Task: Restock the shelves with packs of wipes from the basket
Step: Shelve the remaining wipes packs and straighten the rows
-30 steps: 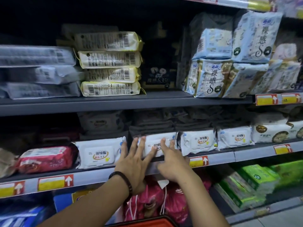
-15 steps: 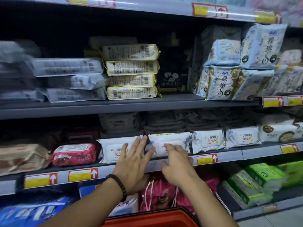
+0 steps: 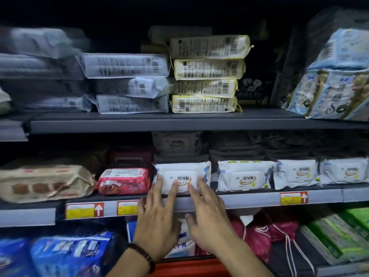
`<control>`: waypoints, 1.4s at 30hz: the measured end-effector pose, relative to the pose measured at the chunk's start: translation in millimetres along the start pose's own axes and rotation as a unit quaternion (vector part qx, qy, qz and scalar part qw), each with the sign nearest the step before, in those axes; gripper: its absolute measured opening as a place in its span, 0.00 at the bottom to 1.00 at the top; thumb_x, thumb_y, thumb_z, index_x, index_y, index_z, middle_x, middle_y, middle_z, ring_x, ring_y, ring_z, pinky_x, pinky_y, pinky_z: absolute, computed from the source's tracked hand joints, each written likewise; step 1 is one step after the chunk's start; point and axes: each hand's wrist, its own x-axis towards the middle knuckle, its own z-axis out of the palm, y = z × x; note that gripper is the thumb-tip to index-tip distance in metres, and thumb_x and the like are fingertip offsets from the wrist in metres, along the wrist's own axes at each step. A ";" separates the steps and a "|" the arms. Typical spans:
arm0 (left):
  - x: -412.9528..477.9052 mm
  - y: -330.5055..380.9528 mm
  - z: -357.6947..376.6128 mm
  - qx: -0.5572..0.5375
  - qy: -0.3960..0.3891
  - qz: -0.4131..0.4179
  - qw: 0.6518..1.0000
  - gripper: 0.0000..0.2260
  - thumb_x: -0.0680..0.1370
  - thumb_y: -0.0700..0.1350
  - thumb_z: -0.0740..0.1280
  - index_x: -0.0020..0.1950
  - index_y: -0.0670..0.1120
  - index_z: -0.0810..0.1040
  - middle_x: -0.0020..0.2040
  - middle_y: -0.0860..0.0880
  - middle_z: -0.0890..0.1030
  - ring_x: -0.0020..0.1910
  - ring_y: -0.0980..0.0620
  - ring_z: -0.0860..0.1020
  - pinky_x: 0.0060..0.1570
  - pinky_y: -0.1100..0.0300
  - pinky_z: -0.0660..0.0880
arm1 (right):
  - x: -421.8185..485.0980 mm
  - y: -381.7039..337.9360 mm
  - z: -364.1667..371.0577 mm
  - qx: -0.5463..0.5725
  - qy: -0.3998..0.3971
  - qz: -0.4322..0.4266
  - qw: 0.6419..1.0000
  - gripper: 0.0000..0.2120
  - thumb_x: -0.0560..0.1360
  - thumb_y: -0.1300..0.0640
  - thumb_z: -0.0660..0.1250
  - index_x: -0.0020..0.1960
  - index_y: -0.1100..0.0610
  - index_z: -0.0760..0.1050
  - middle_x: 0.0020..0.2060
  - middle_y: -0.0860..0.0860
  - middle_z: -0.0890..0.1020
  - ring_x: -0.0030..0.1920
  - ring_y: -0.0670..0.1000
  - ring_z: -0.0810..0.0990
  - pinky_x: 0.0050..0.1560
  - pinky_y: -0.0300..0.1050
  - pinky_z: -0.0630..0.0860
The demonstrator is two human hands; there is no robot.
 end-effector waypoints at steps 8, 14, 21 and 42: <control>17.8 9.6 3.4 -0.010 -0.024 -0.008 1.000 0.45 0.77 0.60 0.62 0.84 0.58 0.33 0.84 0.45 0.32 0.84 0.43 0.48 0.77 0.37 0.55 | 23.9 10.2 4.1 -0.044 -0.012 0.011 0.999 0.39 0.80 0.45 0.66 0.86 0.44 0.50 0.85 0.48 0.37 0.85 0.46 0.42 0.82 0.57 0.43; 15.5 6.5 -3.3 -0.068 -0.042 -0.016 0.997 0.43 0.79 0.58 0.64 0.84 0.61 0.37 0.85 0.50 0.33 0.85 0.45 0.45 0.77 0.33 0.51 | 21.6 8.6 5.1 -0.042 -0.021 0.019 0.999 0.40 0.80 0.44 0.66 0.86 0.44 0.50 0.85 0.49 0.36 0.85 0.46 0.43 0.82 0.57 0.44; -8.6 -25.5 -35.2 -0.202 0.035 -0.041 0.978 0.40 0.79 0.57 0.67 0.85 0.56 0.47 0.81 0.60 0.62 0.80 0.58 0.59 0.75 0.44 0.55 | 2.5 -23.2 14.2 -0.016 0.003 0.064 0.998 0.37 0.81 0.42 0.64 0.85 0.45 0.52 0.85 0.54 0.44 0.84 0.56 0.43 0.81 0.58 0.49; -12.3 -121.3 -62.9 -0.571 -0.005 -0.343 0.746 0.20 0.78 0.41 0.71 0.65 0.59 0.69 0.46 0.40 0.88 0.25 0.51 0.76 0.24 0.61 0.70 | 57.8 -134.0 36.5 0.460 -0.044 0.215 0.860 0.08 0.80 0.62 0.67 0.55 0.52 0.81 0.34 0.54 0.81 0.26 0.51 0.78 0.27 0.43 0.70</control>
